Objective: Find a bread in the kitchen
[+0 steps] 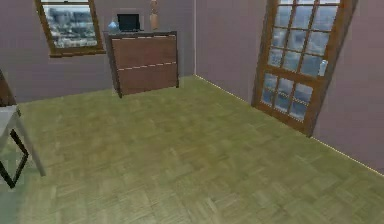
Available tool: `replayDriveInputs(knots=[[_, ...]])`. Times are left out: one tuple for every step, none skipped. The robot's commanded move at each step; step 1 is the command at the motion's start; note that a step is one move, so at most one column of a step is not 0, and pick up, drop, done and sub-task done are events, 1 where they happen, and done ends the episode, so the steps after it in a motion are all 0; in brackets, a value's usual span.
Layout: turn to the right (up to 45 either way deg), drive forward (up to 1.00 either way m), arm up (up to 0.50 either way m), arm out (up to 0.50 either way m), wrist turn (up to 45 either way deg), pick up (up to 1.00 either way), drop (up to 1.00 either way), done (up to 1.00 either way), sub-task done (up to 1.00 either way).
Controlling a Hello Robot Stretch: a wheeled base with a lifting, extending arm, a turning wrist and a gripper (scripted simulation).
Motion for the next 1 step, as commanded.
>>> replayDriveInputs(knots=[[-27.0, 0.0, 0.0, 0.0, 0.0, 0.0, 0.0, 0.0, 0.0]])
